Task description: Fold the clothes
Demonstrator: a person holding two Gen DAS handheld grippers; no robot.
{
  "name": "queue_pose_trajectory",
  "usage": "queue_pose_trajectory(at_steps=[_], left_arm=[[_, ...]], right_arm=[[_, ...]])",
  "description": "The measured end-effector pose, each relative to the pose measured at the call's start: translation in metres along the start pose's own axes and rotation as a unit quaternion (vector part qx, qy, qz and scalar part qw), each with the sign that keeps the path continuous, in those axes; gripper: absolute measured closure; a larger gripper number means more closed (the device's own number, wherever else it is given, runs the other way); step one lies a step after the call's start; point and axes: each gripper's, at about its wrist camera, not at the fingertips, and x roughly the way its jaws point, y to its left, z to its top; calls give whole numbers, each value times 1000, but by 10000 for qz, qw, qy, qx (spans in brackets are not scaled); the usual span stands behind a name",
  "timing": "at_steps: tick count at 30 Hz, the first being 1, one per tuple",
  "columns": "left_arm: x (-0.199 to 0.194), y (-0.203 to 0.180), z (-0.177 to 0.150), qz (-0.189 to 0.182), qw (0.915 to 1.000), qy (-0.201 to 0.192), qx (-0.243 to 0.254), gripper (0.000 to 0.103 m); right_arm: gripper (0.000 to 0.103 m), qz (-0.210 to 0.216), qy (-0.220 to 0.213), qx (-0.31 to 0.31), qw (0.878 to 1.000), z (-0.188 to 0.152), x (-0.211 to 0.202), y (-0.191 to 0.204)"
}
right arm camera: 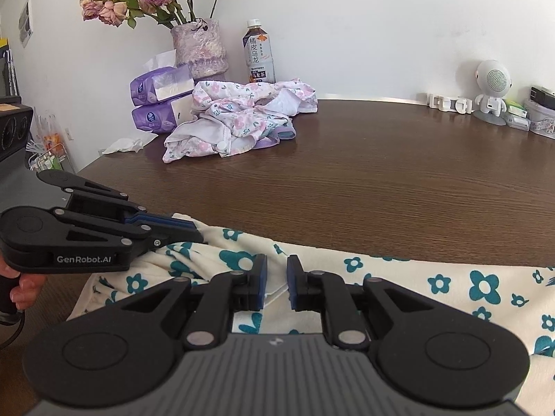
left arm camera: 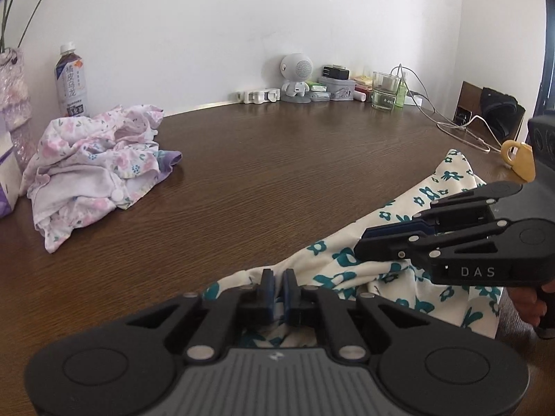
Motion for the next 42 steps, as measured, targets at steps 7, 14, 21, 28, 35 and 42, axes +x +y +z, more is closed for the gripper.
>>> queue_pose_trajectory(at_steps=[7,14,21,28,35,42], left_arm=[[-1,-6,-3,128,9998,-70,148,99],[-1,-6,0,193,9998,-104,5,97],[-27,-11,4,369,9977,-330,-465,95],[-18,-15,-10,556,9968,-147,-550,94],[-16,-17,-13,629,9964,-207,-522,95],[-41,-19,-8,662,9950,-455,-592,94]], right_arm=[[87,186,-356,212,9990,13,-23,5],[84,331,-8,31,9994,10,-9,18],[84,264,40,14,9996,7,-8,21],[84,217,-15,36,9998,7,-11,25],[77,207,51,-220,9995,8,-9,37],[77,108,79,-422,9990,-3,0,44]])
